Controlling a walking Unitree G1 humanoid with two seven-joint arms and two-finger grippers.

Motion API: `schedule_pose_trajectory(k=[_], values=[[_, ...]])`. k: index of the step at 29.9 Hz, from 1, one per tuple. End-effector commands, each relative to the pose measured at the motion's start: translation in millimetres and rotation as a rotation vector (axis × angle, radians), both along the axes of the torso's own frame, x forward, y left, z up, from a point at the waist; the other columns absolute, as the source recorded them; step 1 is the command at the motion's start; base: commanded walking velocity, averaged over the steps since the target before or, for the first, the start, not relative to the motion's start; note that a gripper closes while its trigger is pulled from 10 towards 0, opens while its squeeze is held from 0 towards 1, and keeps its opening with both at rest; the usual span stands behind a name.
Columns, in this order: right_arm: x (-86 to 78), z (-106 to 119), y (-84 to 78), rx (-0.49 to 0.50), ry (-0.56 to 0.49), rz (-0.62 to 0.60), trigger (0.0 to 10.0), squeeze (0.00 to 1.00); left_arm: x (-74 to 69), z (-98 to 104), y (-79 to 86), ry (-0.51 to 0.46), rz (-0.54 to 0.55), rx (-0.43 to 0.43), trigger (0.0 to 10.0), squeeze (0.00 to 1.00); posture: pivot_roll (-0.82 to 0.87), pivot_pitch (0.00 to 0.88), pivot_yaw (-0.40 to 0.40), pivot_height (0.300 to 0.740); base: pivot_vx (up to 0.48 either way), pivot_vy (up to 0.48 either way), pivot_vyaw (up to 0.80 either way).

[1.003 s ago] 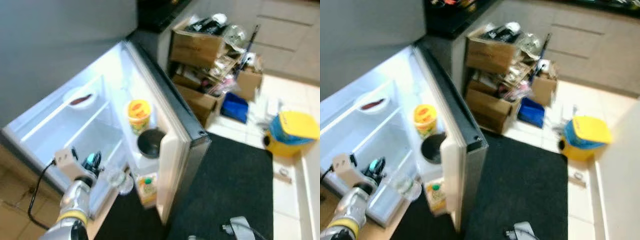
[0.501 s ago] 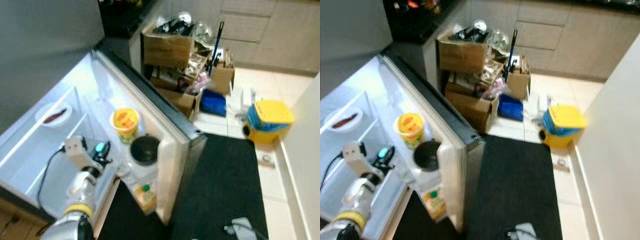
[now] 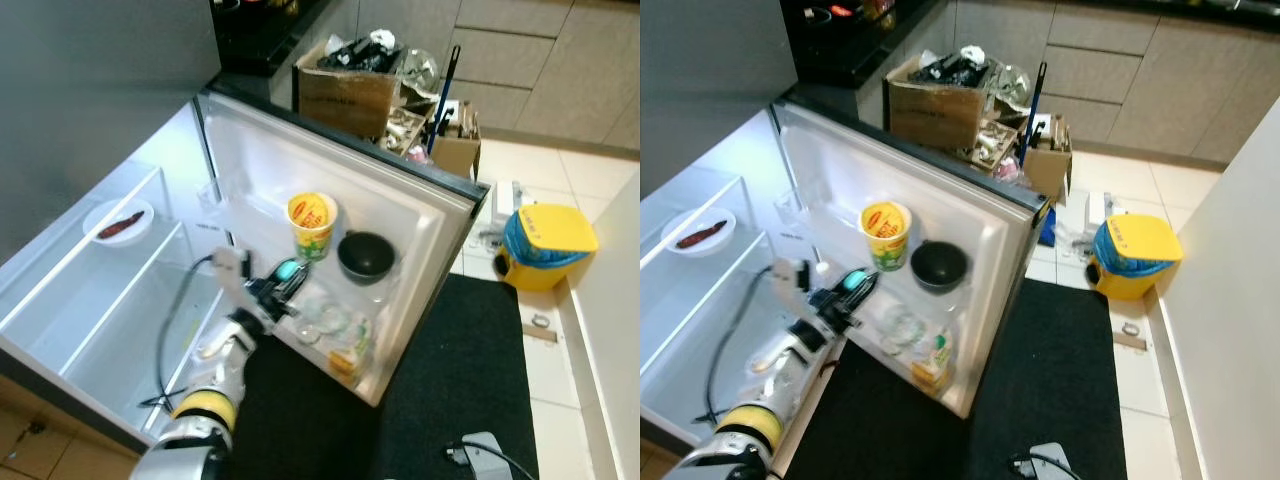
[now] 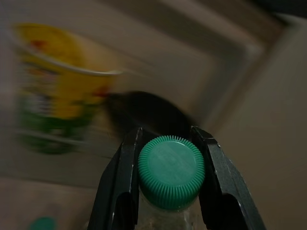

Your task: Restocking fridge

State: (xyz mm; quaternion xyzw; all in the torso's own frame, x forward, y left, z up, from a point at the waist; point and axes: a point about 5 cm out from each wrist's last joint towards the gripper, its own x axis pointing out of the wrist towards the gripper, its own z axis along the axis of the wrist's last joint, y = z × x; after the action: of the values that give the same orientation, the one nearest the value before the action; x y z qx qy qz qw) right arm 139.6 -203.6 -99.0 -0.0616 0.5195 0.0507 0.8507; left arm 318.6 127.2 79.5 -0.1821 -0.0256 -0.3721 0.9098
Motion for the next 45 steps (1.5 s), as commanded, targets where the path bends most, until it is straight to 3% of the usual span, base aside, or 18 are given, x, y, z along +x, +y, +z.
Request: schedule_pose_trajectory(k=[1, 4, 7, 12, 16, 18, 21, 23, 25, 28, 31, 32, 34, 37, 38, 39, 45], values=[[-3.5, -1.0, -1.9, -0.009, 0.007, -0.004, 10.0, 0.00, -2.9, -9.6, 4.7, 0.043, 0.024, 0.027, 10.0, 0.00, -0.04, 0.061, -0.013, 0.740, 0.000, 0.000, 0.00], [-3.5, -1.0, -1.7, -0.008, 0.007, -0.004, 10.0, 0.00, -3.7, -14.7, 10.0, 0.069, 0.049, 0.049, 10.0, 0.00, -0.04, 0.061, -0.013, 0.740, 0.000, 0.000, 0.00], [-4.3, -1.1, -2.1, -0.007, 0.007, -0.006, 10.0, 0.00, -14.1, -38.6, 38.8, 0.201, 0.164, 0.109, 10.0, 0.00, -0.04, 0.062, -0.011, 0.740, 0.000, 0.000, 0.00], [-6.2, -1.7, -1.4, 0.012, 0.013, -0.007, 10.0, 0.00, -31.2, -61.6, 62.1, 0.325, 0.265, 0.169, 10.0, 0.00, -0.04, 0.063, -0.012, 0.740, 0.000, 0.000, 0.00], [-4.7, -1.3, 0.6, 0.029, 0.004, 0.001, 10.0, 0.00, -59.6, -91.4, 91.5, 0.505, 0.454, 0.265, 10.0, 0.00, -0.04, 0.061, -0.016, 0.740, 0.000, 0.000, 0.00], [-4.5, -1.2, 0.7, 0.030, 0.004, 0.005, 10.0, 0.00, -65.6, -96.6, 96.5, 0.538, 0.490, 0.281, 10.0, 0.00, -0.04, 0.061, -0.016, 0.740, 0.000, 0.000, 0.00], [-3.0, -0.6, 0.4, 0.030, 0.002, 0.011, 10.0, 0.00, -89.6, -114.9, 111.2, 0.661, 0.594, 0.317, 10.0, 0.00, -0.04, 0.061, -0.018, 0.740, 0.000, 0.000, 0.00], [-2.8, -0.5, 0.2, 0.030, 0.001, 0.012, 10.0, 0.00, -94.8, -118.5, 113.2, 0.683, 0.607, 0.330, 10.0, 0.00, -0.04, 0.061, -0.018, 0.740, 0.000, 0.000, 0.00], [-2.1, -0.1, -2.0, 0.023, 0.002, -0.006, 10.0, 0.00, -115.5, -131.7, 118.6, 0.768, 0.649, 0.368, 10.0, 0.00, -0.04, 0.057, -0.021, 0.740, 0.000, 0.000, 0.00], [-2.0, 0.0, -2.3, 0.022, 0.005, -0.002, 10.0, 0.00, -127.5, -138.6, 120.9, 0.817, 0.672, 0.381, 10.0, 0.00, -0.04, 0.056, -0.022, 0.740, 0.000, 0.000, -0.29], [-3.0, -0.5, -2.4, 0.024, 0.017, 0.003, 10.0, 0.00, -164.5, -157.0, 124.4, 0.956, 0.722, 0.407, 10.0, 0.00, -0.04, 0.055, -0.024, 0.740, 0.000, 0.000, -0.78], [-3.0, -0.5, -2.4, 0.024, 0.017, 0.003, 10.0, 0.00, -164.5, -157.0, 124.4, 0.956, 0.722, 0.407, 10.0, 0.00, -0.04, 0.055, -0.024, 0.740, 0.000, 0.000, -0.78], [-3.3, -0.6, -2.3, 0.022, 0.018, 0.010, 10.0, 0.00, -188.9, -167.3, 123.8, 1.043, 0.738, 0.429, 10.0, 0.00, -0.04, 0.055, -0.024, 0.740, 0.000, 0.000, -0.78], [-3.3, -0.6, -2.3, 0.021, 0.018, 0.013, 10.0, 0.00, -195.1, -169.7, 123.5, 1.065, 0.742, 0.435, 10.0, 0.00, -0.04, 0.055, -0.024, 0.740, 0.000, 0.000, -0.78], [-2.7, -0.3, -2.7, 0.013, 0.012, 0.014, 10.0, 0.00, -206.6, -174.2, 121.3, 1.105, 0.742, 0.443, 10.0, 0.00, -0.04, 0.055, -0.025, 0.740, 0.000, 0.000, 0.00], [-2.4, -0.2, -3.0, 0.010, 0.010, 0.013, 10.0, 0.00, -209.4, -175.3, 120.3, 1.114, 0.740, 0.444, 10.0, 0.00, -0.04, 0.055, -0.025, 0.740, 0.000, 0.000, 0.00], [-1.9, 0.0, -3.3, 0.006, 0.009, 0.013, 10.0, 0.00, -207.6, -175.7, 116.7, 1.109, 0.734, 0.440, 10.0, 0.00, -0.03, 0.051, -0.026, 0.740, 0.000, 0.000, 0.00]])
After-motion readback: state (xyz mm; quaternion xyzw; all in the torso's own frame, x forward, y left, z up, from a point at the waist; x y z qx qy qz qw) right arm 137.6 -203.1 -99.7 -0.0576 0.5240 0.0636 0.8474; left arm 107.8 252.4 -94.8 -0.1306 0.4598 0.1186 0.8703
